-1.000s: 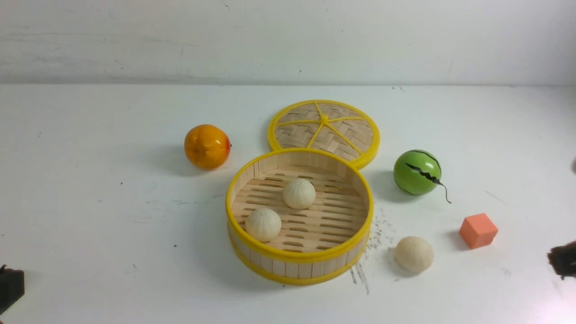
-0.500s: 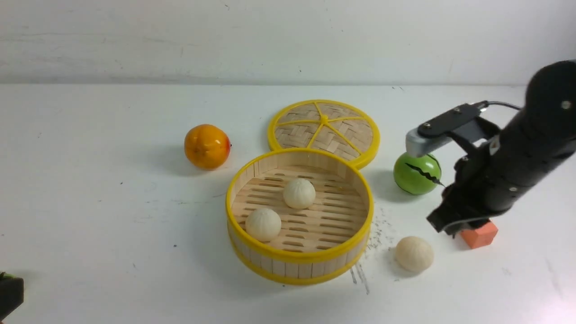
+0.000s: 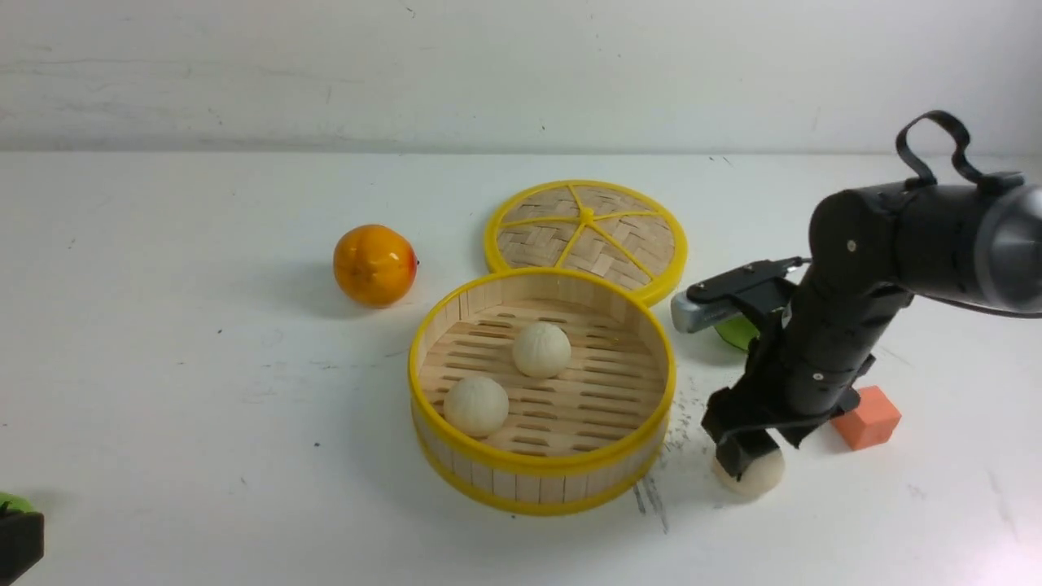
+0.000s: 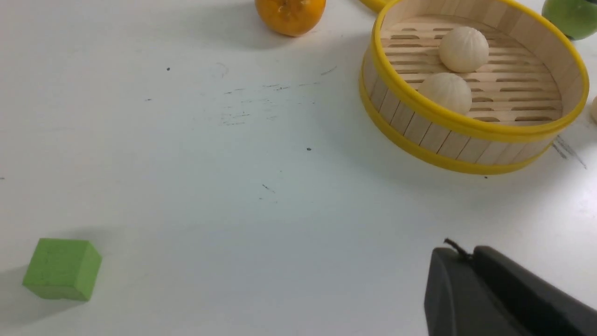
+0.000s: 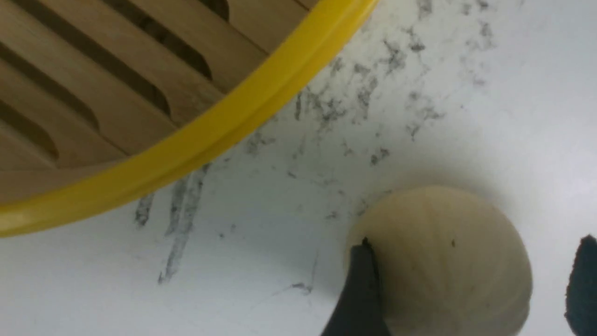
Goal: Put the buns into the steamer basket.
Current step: Use the right arm to grab a steamed stuffed bun, then use the right arm to put the steamed stuffed bun into the steamer
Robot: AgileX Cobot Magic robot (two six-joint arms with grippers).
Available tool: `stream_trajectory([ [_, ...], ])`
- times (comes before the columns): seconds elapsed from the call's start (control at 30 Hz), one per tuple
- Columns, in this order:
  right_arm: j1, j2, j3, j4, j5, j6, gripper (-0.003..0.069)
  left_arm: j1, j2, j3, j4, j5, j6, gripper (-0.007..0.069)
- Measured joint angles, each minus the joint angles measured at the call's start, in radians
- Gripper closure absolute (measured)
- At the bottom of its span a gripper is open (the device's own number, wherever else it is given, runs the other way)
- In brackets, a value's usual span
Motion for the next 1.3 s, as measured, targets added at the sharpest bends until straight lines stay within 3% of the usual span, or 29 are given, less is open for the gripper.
stream_trajectory([
  [0.1, 0.001, 0.009, -0.001, 0.001, -0.001, 0.003, 0.0223, 0.0, 0.0, 0.0, 0.0, 0.0, 0.0, 0.0587],
  [0.13, 0.003, 0.009, -0.004, 0.001, 0.0, 0.005, 0.0325, 0.0, 0.0, 0.0, 0.0, 0.001, 0.0, 0.0587],
  [0.2, 0.005, 0.008, -0.01, -0.001, 0.003, 0.005, 0.0393, 0.0, 0.0, 0.0, 0.0, 0.001, 0.0, 0.0587],
  [0.23, 0.012, 0.004, -0.027, -0.007, 0.022, 0.005, 0.0512, 0.0, 0.0, 0.0, 0.001, 0.001, 0.0, 0.0587],
  [0.27, 0.02, -0.001, -0.044, -0.018, 0.04, 0.005, 0.058, 0.0, 0.0, 0.0, 0.002, 0.001, 0.0, 0.0587],
  [0.37, 0.062, -0.02, -0.125, -0.044, 0.092, 0.005, 0.0638, 0.0, 0.0, 0.0, 0.012, 0.003, 0.0, 0.0587],
  [0.63, 0.24, -0.024, -0.401, -0.041, 0.158, 0.005, 0.0638, 0.0, 0.0, 0.0, 0.019, 0.004, 0.0, 0.0587],
  [0.93, 0.273, 0.148, -0.426, -0.043, 0.158, 0.065, 0.0597, 0.0, 0.0, 0.0, 0.02, 0.032, 0.0, 0.0581],
  [1.07, 0.273, 0.188, -0.426, -0.043, 0.152, 0.078, 0.0494, 0.0, 0.0, 0.0, 0.02, 0.042, 0.0, 0.0575],
  [1.23, 0.273, 0.188, -0.452, -0.048, 0.185, 0.124, 0.0248, 0.0, 0.0, 0.0, 0.02, 0.043, 0.0, 0.057],
  [1.3, 0.273, 0.181, -0.473, -0.051, 0.229, 0.127, 0.0201, 0.0, 0.0, 0.0, 0.02, 0.044, 0.0, 0.0568],
])
